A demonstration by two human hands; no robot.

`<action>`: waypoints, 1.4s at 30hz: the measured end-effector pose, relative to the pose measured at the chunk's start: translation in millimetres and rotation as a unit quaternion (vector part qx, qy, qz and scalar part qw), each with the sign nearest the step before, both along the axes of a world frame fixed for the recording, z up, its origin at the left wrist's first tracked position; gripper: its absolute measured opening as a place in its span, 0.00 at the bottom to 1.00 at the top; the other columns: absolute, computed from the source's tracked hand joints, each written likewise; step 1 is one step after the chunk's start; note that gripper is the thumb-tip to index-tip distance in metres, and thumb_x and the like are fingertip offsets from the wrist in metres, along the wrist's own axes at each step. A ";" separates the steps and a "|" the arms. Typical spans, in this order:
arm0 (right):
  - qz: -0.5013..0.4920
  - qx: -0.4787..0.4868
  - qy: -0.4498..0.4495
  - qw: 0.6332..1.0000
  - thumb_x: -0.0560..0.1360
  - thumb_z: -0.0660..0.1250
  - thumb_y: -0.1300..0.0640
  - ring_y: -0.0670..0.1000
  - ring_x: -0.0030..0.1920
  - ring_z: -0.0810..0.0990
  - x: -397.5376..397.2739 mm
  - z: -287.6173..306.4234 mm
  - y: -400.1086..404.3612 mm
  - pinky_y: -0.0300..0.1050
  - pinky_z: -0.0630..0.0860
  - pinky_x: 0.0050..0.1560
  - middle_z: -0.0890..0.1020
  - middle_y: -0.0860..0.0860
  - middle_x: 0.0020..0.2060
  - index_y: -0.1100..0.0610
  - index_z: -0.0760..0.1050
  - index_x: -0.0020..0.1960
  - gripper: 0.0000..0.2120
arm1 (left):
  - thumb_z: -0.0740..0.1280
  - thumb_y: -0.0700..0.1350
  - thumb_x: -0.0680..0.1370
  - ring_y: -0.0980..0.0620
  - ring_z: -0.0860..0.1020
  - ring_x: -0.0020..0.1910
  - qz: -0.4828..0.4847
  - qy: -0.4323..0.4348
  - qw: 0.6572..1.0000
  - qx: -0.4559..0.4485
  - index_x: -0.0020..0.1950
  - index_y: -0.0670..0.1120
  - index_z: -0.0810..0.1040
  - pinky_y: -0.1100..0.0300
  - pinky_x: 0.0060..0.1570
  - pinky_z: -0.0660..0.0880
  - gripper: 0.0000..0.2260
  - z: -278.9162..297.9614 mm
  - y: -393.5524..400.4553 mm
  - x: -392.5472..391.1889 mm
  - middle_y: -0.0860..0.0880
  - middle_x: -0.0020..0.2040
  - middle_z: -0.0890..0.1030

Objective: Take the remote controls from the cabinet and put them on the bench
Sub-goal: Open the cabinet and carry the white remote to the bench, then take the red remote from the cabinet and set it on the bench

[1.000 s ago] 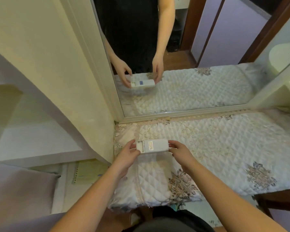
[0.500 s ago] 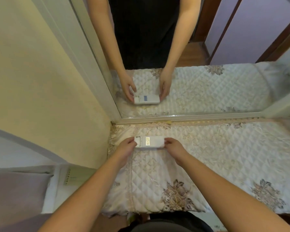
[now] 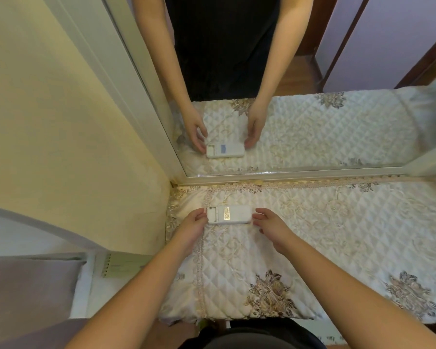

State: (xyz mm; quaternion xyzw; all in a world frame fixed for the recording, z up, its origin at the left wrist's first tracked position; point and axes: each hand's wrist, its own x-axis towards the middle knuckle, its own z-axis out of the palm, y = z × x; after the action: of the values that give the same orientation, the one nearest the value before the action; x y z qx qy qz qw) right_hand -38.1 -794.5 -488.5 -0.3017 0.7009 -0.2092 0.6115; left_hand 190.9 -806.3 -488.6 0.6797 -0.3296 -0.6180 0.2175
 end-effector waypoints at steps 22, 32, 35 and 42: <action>0.126 -0.072 0.089 0.986 0.80 0.57 0.50 0.51 0.64 0.74 24.4 66.9 73.0 0.45 0.69 0.60 0.74 0.51 0.66 0.53 0.70 0.70 0.20 | 0.61 0.50 0.80 0.53 0.77 0.57 -0.359 -0.236 0.877 -0.213 0.68 0.50 0.72 0.59 0.58 0.72 0.17 63.1 57.5 23.7 0.49 0.61 0.78; 0.193 -0.154 0.268 0.931 0.81 0.55 0.47 0.51 0.69 0.70 79.1 91.6 159.0 0.47 0.67 0.67 0.69 0.51 0.72 0.52 0.63 0.74 0.23 | 0.57 0.55 0.80 0.46 0.68 0.69 -0.486 -0.356 0.715 -0.355 0.74 0.47 0.65 0.50 0.68 0.65 0.24 80.3 100.6 63.9 0.47 0.71 0.70; 0.183 -0.161 0.313 0.918 0.81 0.54 0.47 0.52 0.70 0.68 88.9 95.1 188.0 0.48 0.65 0.69 0.68 0.51 0.72 0.53 0.62 0.74 0.23 | 0.50 0.60 0.79 0.46 0.65 0.71 -0.516 -0.382 0.675 -0.363 0.75 0.48 0.64 0.49 0.69 0.63 0.28 79.6 120.2 65.5 0.47 0.73 0.68; 0.143 -0.178 0.369 0.901 0.81 0.55 0.49 0.51 0.72 0.64 84.3 97.6 248.9 0.41 0.58 0.70 0.66 0.51 0.73 0.53 0.60 0.76 0.24 | 0.51 0.60 0.80 0.48 0.58 0.76 -0.563 -0.364 0.631 -0.389 0.77 0.51 0.57 0.48 0.72 0.58 0.27 83.9 147.5 43.6 0.50 0.77 0.61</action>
State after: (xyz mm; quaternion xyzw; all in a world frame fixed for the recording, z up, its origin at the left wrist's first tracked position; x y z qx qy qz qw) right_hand 46.1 -545.6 -391.0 -0.5579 0.7770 -0.1140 0.2684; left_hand 234.5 -658.8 -404.6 0.3841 -0.9107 -0.1366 -0.0663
